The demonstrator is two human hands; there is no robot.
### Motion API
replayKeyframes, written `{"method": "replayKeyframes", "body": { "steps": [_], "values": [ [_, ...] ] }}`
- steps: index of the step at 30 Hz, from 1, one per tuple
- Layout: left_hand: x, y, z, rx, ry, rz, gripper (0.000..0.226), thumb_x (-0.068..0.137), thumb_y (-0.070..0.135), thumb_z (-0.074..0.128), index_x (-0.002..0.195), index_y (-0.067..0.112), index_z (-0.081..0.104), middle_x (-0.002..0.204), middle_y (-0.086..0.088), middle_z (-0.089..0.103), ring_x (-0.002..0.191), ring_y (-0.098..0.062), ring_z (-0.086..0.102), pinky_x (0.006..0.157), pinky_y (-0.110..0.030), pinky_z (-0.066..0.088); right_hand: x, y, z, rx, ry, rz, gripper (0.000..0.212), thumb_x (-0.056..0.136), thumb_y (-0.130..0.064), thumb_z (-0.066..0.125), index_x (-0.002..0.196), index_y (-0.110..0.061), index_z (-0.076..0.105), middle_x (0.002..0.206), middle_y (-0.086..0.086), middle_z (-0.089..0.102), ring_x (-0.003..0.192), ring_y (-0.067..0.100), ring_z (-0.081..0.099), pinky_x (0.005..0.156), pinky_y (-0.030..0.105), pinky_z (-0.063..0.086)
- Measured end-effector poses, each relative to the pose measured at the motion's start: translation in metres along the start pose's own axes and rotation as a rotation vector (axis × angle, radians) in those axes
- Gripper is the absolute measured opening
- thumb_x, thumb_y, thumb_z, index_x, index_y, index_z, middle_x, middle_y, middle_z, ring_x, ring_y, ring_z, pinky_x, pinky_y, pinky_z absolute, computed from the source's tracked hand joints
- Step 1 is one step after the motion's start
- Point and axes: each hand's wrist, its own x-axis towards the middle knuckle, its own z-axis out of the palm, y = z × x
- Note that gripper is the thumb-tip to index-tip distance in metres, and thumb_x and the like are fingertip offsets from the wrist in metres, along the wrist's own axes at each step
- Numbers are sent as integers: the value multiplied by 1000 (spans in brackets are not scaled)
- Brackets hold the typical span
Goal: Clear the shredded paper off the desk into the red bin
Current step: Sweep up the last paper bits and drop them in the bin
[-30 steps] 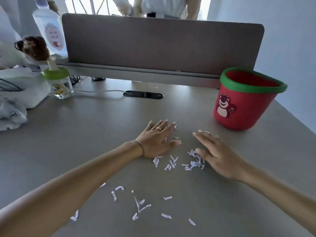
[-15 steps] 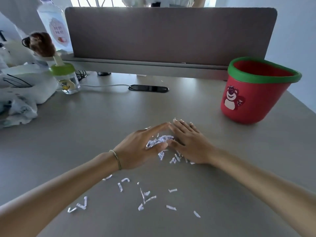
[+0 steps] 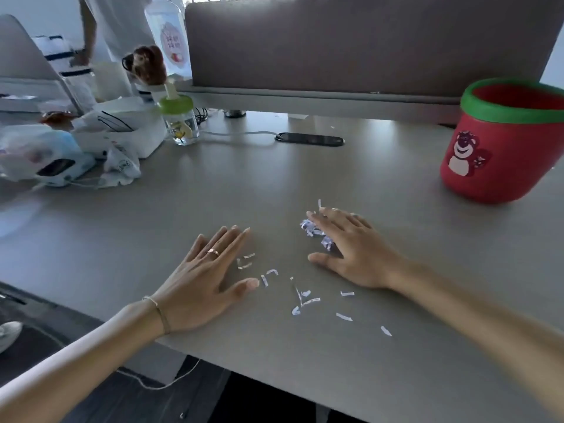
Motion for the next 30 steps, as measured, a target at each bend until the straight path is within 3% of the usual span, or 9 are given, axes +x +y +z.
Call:
{"method": "replayKeyframes", "body": {
  "steps": [3,6,9,12,16,20,22,25,30],
  "values": [
    [16,14,3,-16,11,8,90,83,88,9,157,43,-13,169,9,-7,153,-4,-15,127,-38,-5,24,1,-7,-53,89,-14,81,86,-76,30,156,-35,33,153,2,43,142,25,37,115,41,30],
    [35,25,8,8,9,8,99,76,92,0,158,38,-12,170,4,-5,155,-9,-13,127,-40,-6,41,3,-10,-38,181,-68,44,93,-57,50,124,-28,61,117,0,55,116,25,52,97,41,45],
    [54,32,12,6,1,12,101,77,90,3,160,34,-9,170,0,-3,156,-12,-11,127,-42,-6,38,1,-9,-35,245,-116,21,97,-44,58,99,-22,57,99,-2,55,98,24,56,73,37,46],
    [72,40,13,6,-12,17,96,82,86,11,160,34,-7,170,-1,-3,156,-14,-11,126,-45,-5,28,2,-9,-27,292,-109,23,98,-40,60,87,-20,55,88,-1,61,81,28,61,62,33,34],
    [95,49,12,7,-42,56,94,85,83,16,160,33,-8,170,-2,-5,156,-15,-12,126,-47,-6,27,-4,-9,-59,253,-66,34,99,-39,58,72,-21,47,73,7,65,70,33,60,58,35,31],
    [130,58,10,-5,-59,108,95,85,83,16,161,30,-8,170,0,-4,156,-15,-11,126,-48,-4,18,12,-26,304,436,154,45,97,-32,64,60,-11,50,48,-2,45,48,11,39,52,29,32],
    [156,65,10,-31,-72,110,93,88,82,17,161,29,-7,170,2,-3,156,-14,-11,125,-49,-5,10,25,-36,449,523,251,50,97,-32,64,54,-18,41,45,-7,37,46,8,32,49,25,27],
    [177,82,13,-22,-99,154,91,89,81,13,162,28,-2,170,1,-3,156,-13,-11,126,-46,-8,-3,39,-43,569,574,327,51,94,-37,61,52,-16,39,45,-10,31,47,6,28,51,30,25],
    [140,111,20,-6,-106,444,84,89,75,11,161,32,13,170,5,4,156,-9,-5,126,-38,-7,-20,49,-36,621,616,438,53,97,-27,63,56,-3,39,47,-2,33,43,6,27,49,30,24]
  ]
}}
